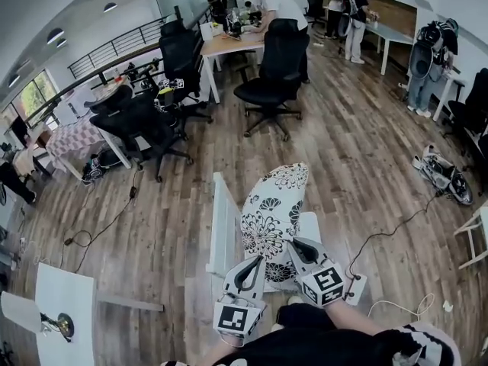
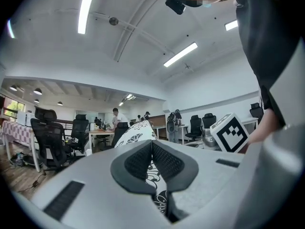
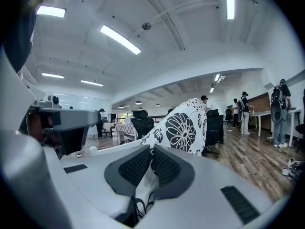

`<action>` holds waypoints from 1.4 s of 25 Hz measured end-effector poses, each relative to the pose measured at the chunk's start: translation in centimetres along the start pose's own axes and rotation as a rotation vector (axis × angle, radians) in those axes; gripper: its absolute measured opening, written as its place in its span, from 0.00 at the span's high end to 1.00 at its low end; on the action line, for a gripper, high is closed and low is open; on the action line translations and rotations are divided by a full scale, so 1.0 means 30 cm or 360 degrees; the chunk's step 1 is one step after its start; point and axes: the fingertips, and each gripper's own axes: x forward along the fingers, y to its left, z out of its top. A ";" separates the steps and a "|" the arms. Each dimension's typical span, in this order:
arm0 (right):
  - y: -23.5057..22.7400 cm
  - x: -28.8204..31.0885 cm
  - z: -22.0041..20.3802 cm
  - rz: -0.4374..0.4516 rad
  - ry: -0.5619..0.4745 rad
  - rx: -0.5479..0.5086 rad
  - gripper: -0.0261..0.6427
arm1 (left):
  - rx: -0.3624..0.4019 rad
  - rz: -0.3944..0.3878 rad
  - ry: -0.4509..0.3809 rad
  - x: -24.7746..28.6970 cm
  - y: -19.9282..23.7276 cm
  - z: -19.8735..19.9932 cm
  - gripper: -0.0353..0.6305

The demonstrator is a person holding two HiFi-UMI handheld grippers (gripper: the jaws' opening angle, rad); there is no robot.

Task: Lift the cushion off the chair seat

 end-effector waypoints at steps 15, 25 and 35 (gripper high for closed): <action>0.146 -0.131 0.075 -0.0026 -0.0158 -0.0042 0.91 | 0.0009 -0.0099 -0.0036 -0.079 -0.071 0.007 0.94; 0.173 -0.173 0.103 -0.0031 -0.0200 -0.0030 0.91 | 0.0055 -0.0157 -0.0125 -0.098 -0.106 0.044 0.94; 0.197 -0.402 0.073 -0.0003 -0.0209 -0.0042 0.91 | 0.0048 -0.0170 -0.0095 -0.167 -0.317 0.038 0.94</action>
